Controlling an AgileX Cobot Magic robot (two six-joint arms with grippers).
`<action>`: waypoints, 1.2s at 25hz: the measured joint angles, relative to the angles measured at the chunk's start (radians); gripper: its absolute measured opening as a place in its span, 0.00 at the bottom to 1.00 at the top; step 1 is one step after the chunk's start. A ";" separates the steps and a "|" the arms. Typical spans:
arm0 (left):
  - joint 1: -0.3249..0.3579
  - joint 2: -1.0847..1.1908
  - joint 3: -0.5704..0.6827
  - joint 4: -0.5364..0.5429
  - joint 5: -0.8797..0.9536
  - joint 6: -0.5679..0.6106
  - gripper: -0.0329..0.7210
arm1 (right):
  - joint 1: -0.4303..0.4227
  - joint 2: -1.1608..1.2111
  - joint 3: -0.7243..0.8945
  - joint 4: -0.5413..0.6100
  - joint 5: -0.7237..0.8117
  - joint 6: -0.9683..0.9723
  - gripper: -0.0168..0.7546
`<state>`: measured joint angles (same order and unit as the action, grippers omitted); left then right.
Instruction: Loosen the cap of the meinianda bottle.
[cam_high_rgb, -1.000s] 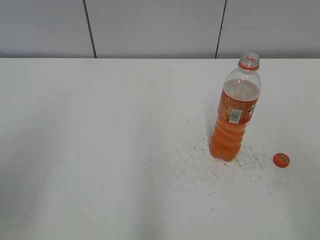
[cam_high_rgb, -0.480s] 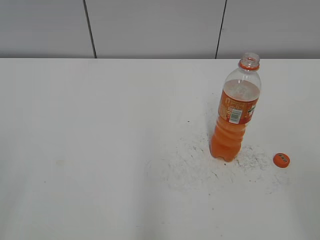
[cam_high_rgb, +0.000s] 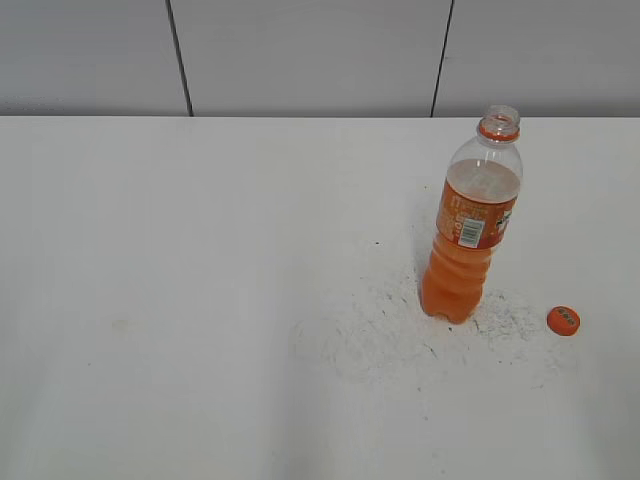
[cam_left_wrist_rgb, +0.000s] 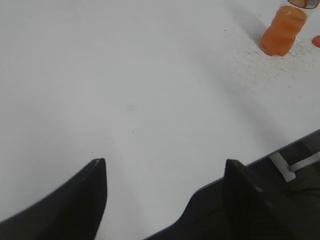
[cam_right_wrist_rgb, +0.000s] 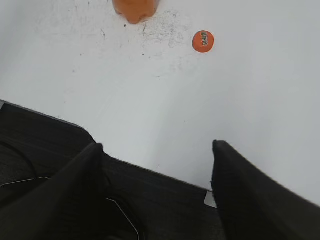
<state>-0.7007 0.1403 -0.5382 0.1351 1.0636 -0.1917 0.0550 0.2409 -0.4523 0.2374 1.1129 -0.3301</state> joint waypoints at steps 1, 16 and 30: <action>0.000 0.000 0.000 0.000 0.000 0.000 0.79 | 0.000 0.000 0.001 0.000 -0.004 0.000 0.67; 0.411 -0.089 0.004 0.001 -0.004 0.000 0.79 | 0.000 0.000 0.002 0.095 -0.014 0.000 0.66; 0.596 -0.147 0.005 0.002 -0.004 0.000 0.79 | -0.081 -0.155 0.002 0.103 -0.020 0.000 0.66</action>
<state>-0.1050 -0.0064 -0.5334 0.1372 1.0599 -0.1917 -0.0256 0.0861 -0.4503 0.3399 1.0930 -0.3301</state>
